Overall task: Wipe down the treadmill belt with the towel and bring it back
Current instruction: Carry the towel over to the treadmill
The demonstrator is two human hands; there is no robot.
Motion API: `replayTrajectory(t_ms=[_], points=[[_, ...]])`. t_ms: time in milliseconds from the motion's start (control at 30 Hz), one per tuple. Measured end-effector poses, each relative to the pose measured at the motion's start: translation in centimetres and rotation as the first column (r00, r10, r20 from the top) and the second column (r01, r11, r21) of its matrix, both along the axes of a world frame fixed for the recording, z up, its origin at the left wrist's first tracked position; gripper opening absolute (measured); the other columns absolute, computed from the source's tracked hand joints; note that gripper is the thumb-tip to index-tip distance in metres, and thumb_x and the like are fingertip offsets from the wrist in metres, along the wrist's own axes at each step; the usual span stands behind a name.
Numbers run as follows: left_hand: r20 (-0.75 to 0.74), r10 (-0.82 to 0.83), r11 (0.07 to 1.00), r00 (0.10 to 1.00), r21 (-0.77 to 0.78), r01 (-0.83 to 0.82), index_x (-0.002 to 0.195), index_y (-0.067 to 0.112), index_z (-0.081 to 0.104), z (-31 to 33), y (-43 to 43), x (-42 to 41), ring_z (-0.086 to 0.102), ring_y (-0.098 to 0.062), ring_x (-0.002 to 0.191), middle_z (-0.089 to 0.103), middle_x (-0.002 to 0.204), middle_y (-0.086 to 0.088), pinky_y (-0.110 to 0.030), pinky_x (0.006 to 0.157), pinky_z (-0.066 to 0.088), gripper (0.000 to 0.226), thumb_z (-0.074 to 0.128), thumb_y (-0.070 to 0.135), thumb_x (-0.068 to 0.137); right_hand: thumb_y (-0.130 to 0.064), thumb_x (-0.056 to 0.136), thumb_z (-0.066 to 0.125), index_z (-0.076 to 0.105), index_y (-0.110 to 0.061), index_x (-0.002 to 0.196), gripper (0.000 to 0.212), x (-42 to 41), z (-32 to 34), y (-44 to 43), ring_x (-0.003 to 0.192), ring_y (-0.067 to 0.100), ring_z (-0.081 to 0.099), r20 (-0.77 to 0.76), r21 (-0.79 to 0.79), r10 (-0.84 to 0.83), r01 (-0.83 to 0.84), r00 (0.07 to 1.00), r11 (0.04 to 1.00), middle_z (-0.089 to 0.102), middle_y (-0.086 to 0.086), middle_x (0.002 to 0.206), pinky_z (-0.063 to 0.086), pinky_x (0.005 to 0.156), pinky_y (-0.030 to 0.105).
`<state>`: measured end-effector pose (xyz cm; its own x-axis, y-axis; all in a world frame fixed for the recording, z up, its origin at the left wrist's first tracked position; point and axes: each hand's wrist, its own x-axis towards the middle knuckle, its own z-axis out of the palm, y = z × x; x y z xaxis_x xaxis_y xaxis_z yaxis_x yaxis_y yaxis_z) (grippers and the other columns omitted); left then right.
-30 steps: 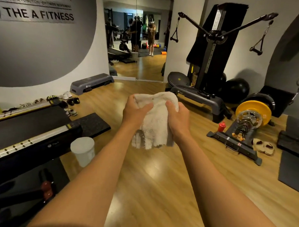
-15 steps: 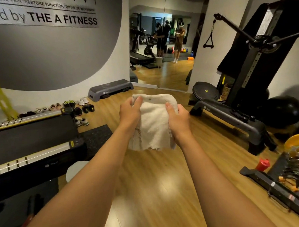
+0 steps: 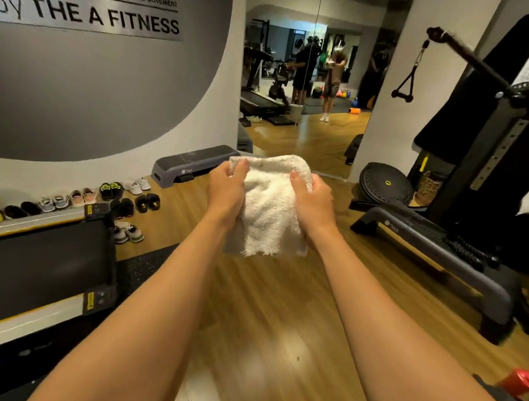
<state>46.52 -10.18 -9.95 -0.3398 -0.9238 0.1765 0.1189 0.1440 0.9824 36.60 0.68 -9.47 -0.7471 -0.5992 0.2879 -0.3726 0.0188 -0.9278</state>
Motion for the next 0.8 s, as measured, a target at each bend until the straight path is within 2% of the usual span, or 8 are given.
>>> replayTrajectory(t_ms=[67, 133, 267, 367, 533, 667, 733, 800], points=[[-0.01, 0.027, 1.0, 1.0, 0.006, -0.027, 0.096, 0.004, 0.064, -0.3, -4.1, -2.9, 0.065, -0.036, 0.097, 0.069, 0.1, -0.019, -0.052, 0.086, 0.053, 0.037, 0.055, 0.039, 0.093, -0.037, 0.096, 0.053, 0.057, -0.019, 0.084, 0.022, -3.1, 0.1, -4.1, 0.065, 0.005, 0.052, -0.015, 0.002, 0.019, -0.019, 1.0, 1.0, 0.059, -0.007, 0.074, 0.037, 0.048, 0.009], [-0.006, 0.073, 0.997, 0.997, 0.0, -0.073, 0.097, 0.003, 0.063, -0.7, -8.3, -5.5, 0.066, -0.036, 0.095, 0.068, 0.102, -0.02, -0.054, 0.087, 0.051, 0.041, 0.054, 0.043, 0.09, -0.037, 0.097, 0.052, 0.054, -0.021, 0.082, 0.022, -6.0, -0.2, -8.5, 0.066, 0.002, 0.05, -0.035, 0.005, 0.046, -0.045, 0.998, 0.999, 0.056, -0.011, 0.074, 0.038, 0.052, 0.012], [0.005, 0.188, 0.982, 0.982, -0.01, -0.188, 0.102, 0.007, 0.063, -1.2, -16.5, -9.9, 0.062, -0.024, 0.1, 0.067, 0.108, -0.011, -0.044, 0.087, 0.05, 0.034, 0.054, 0.039, 0.094, -0.038, 0.097, 0.051, 0.059, -0.014, 0.095, 0.025, -11.2, -1.2, -17.9, 0.074, 0.006, 0.053, -0.034, 0.002, 0.132, -0.132, 0.991, 0.991, 0.059, -0.008, 0.082, 0.04, 0.06, 0.014], [-0.001, 0.274, 0.962, 0.962, 0.012, -0.274, 0.083, 0.01, 0.057, -1.6, -23.2, -11.8, 0.059, -0.02, 0.086, 0.063, 0.09, -0.007, -0.036, 0.075, 0.046, 0.03, 0.055, 0.038, 0.094, -0.039, 0.097, 0.05, 0.062, -0.013, 0.098, 0.029, -13.8, -1.4, -25.5, 0.079, 0.012, 0.059, -0.015, 0.008, 0.228, -0.228, 0.973, 0.974, 0.066, -0.001, 0.088, 0.045, 0.065, 0.022], [0.031, 0.449, 0.893, 0.893, -0.019, -0.449, 0.108, 0.003, 0.06, -2.4, -32.6, -11.1, 0.054, -0.016, 0.094, 0.06, 0.105, -0.002, -0.031, 0.08, 0.044, 0.033, 0.051, 0.033, 0.098, -0.038, 0.097, 0.05, 0.062, -0.019, 0.101, 0.023, -14.3, -2.5, -38.0, 0.088, 0.014, 0.064, 0.043, 0.016, 0.415, -0.416, 0.909, 0.909, 0.068, -0.002, 0.094, 0.051, 0.075, 0.028], [-0.005, 0.56, 0.829, 0.829, -0.002, -0.56, 0.075, 0.01, 0.047, -4.2, -41.6, -9.3, 0.042, -0.015, 0.068, 0.045, 0.072, -0.006, -0.028, 0.06, 0.046, 0.029, 0.053, 0.028, 0.097, -0.035, 0.097, 0.051, 0.06, -0.02, 0.095, 0.018, -13.1, -3.9, -48.1, 0.082, 0.011, 0.061, 0.019, 0.007, 0.529, -0.529, 0.848, 0.849, 0.065, -0.005, 0.088, 0.047, 0.067, 0.023], [0.005, 0.612, 0.791, 0.791, 0.026, -0.612, 0.064, 0.017, 0.039, -5.2, -46.0, -8.4, 0.036, -0.013, 0.061, 0.036, 0.063, 0.001, -0.035, 0.062, 0.048, 0.038, 0.055, 0.029, 0.096, -0.037, 0.097, 0.05, 0.059, -0.02, 0.098, 0.019, -12.4, -4.7, -52.9, 0.081, 0.01, 0.06, 0.02, 0.015, 0.559, -0.559, 0.829, 0.829, 0.064, -0.007, 0.088, 0.045, 0.064, 0.023], [0.016, 0.632, 0.774, 0.775, 0.045, -0.632, 0.06, 0.021, 0.035, -5.6, -50.6, -7.6, 0.035, -0.013, 0.06, 0.035, 0.06, 0.003, -0.033, 0.06, 0.039, 0.041, 0.055, 0.03, 0.095, -0.036, 0.097, 0.049, 0.06, -0.019, 0.1, 0.021, -11.6, -5.3, -57.7, 0.081, 0.009, 0.06, 0.027, 0.017, 0.58, -0.58, 0.814, 0.814, 0.064, -0.008, 0.089, 0.046, 0.065, 0.024]])
